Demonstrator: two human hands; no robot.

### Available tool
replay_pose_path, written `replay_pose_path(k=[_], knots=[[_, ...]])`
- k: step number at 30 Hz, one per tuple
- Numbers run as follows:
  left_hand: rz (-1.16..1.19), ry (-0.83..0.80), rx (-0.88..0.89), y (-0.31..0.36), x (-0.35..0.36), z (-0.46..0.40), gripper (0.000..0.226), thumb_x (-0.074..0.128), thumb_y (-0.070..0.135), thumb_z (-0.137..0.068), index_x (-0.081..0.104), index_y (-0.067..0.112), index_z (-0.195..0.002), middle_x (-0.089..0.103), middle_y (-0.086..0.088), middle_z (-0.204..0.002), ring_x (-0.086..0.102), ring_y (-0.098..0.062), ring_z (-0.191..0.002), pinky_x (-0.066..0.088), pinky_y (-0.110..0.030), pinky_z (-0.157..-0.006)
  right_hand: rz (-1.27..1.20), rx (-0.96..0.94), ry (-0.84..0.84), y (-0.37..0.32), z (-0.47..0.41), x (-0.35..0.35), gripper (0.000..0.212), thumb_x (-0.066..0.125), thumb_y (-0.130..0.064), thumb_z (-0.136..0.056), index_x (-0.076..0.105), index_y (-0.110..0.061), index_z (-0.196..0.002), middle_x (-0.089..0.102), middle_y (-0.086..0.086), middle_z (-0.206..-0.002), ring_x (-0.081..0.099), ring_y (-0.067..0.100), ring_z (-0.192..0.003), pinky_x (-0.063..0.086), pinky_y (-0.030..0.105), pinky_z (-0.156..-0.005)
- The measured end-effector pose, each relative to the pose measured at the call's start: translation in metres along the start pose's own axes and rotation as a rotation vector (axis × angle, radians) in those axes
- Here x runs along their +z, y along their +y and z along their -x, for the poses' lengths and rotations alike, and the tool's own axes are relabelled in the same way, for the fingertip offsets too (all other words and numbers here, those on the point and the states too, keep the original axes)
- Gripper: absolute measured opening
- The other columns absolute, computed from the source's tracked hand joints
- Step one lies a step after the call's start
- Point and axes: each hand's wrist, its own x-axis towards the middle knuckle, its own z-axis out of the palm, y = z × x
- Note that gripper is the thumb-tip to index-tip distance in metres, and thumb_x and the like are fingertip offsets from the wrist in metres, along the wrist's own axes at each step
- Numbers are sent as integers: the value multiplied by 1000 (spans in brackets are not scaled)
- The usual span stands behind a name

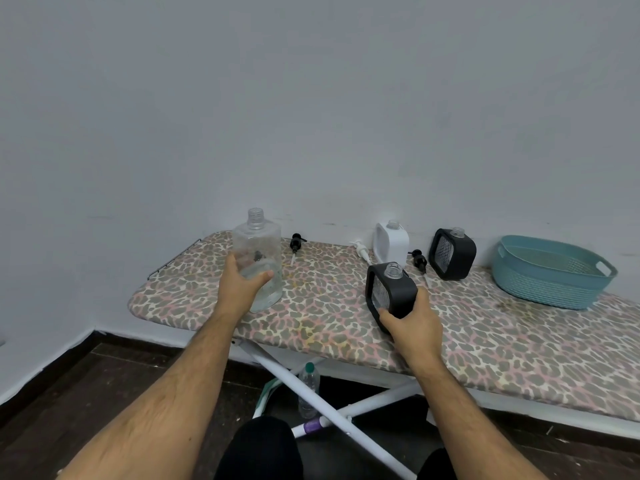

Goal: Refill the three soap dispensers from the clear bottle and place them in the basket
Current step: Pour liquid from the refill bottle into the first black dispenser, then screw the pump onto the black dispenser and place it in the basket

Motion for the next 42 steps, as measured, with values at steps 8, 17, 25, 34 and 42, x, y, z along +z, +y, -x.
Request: replay_pose_path(k=[8, 17, 25, 34, 42], knots=[[-98, 211, 57, 9, 8, 23, 96, 83, 36, -75, 26, 21, -151, 41, -5, -149, 40, -22, -136, 37, -48, -112, -32, 4, -24, -2, 0, -3, 48, 79, -28, -76, 48, -25, -112, 65, -8, -93, 64, 18, -86, 52, 33, -74], [-248, 223, 473, 26, 64, 82, 21, 63, 30, -92, 59, 27, -113, 53, 11, -115, 48, -10, -113, 43, -41, -103, -189, 21, -191, 0, -14, -14, 55, 79, -13, -77, 43, -28, -115, 61, -7, -108, 62, 14, -97, 50, 29, -77], [-112, -475, -12, 45, 134, 76, 75, 67, 31, -90, 26, 26, -153, 35, -1, -156, 39, -19, -138, 42, -48, -109, -201, 66, -377, 6, -40, -38, 70, 78, 2, -76, 38, -24, -127, 60, -1, -116, 61, 10, -99, 49, 22, -72], [12, -552, 7, 44, 163, 84, 65, 65, 10, -91, 38, 25, -148, 51, 3, -144, 53, -13, -127, 48, -39, -105, -85, 65, -487, 9, -64, -71, 98, 76, 7, -79, 25, -25, -156, 50, 0, -139, 51, 15, -116, 47, 23, -94], [-76, -418, 87, 38, 133, 85, 51, 65, 28, -93, 48, 25, -141, 54, 5, -139, 53, -8, -121, 49, -32, -100, 62, -101, -376, -19, -52, -80, 88, 69, -1, -80, 24, -10, -155, 42, 7, -142, 41, 15, -122, 31, 22, -97]])
